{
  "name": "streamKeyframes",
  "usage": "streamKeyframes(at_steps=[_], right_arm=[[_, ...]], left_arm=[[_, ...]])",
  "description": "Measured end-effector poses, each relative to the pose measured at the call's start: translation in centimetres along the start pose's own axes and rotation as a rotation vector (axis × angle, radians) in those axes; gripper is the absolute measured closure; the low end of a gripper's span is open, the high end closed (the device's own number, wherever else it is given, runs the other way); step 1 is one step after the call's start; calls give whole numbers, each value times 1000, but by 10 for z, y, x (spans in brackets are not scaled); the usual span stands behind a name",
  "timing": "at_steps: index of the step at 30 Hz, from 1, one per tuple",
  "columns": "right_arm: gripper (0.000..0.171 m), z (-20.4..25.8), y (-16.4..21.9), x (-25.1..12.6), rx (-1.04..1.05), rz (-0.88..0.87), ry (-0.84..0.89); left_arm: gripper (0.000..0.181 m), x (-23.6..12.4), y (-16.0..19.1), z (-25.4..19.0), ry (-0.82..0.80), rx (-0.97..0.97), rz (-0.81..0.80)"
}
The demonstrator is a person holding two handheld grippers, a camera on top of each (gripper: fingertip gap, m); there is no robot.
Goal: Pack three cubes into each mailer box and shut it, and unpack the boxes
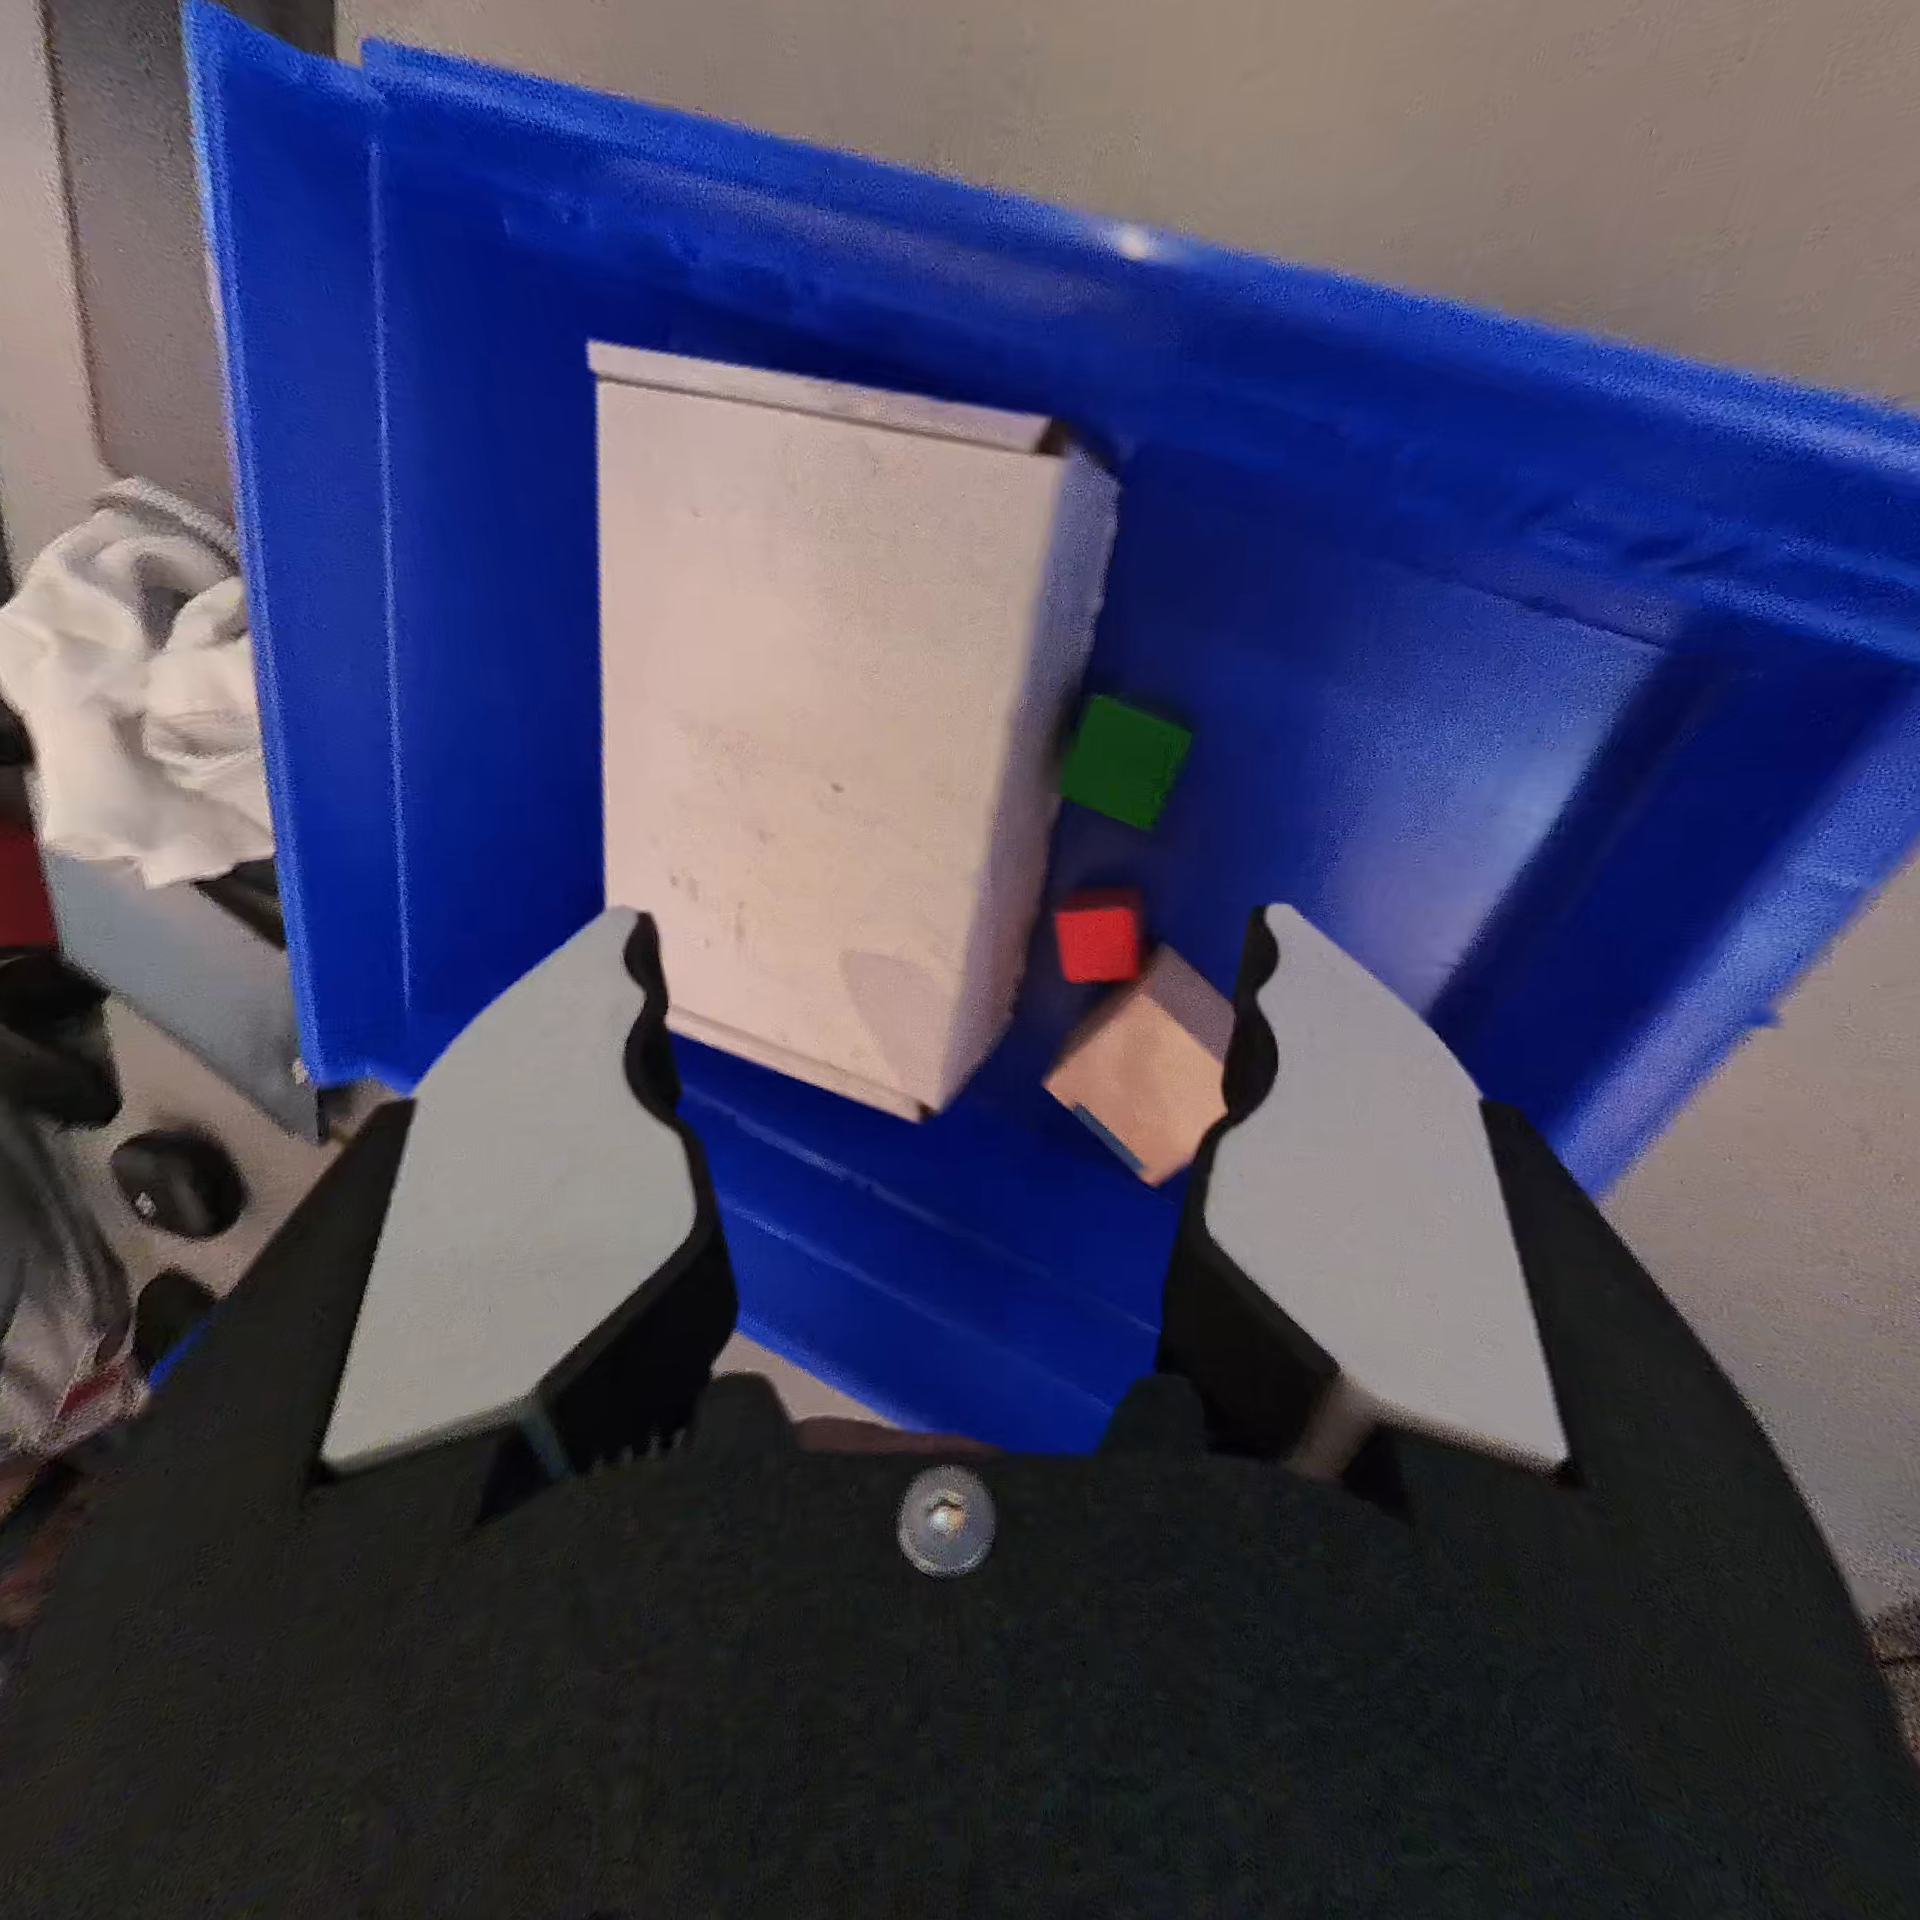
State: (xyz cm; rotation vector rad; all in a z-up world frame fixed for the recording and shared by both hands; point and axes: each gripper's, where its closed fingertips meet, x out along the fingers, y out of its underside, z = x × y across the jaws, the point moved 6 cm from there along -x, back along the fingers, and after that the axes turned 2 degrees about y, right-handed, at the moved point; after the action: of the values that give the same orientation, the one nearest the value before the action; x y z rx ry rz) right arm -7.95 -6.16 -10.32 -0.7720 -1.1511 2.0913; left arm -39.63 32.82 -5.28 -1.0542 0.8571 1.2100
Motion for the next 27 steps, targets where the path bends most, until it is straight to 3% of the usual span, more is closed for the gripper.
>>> streamKeyframes(at_steps=[8,12,15,16,22,27], right_arm=[[111,1,-11,7,152,-64,-117],[108,3,-10,17,85,-38,-137],[109,3,-4,24,81,14,-153],[109,4,-2,26,89,26,-165],[110,7,-1,31,102,49,-205],[112,9,-3,26,76,36,-187]], left_arm=[[66,58,9,48,183,-7,77],[56,77,9,51,301,-30,80],[34,96,18,44,272,40,193],[35,97,18,43,242,64,224],[38,87,22,44,287,13,255],[39,23,19,52,378,-145,92]])
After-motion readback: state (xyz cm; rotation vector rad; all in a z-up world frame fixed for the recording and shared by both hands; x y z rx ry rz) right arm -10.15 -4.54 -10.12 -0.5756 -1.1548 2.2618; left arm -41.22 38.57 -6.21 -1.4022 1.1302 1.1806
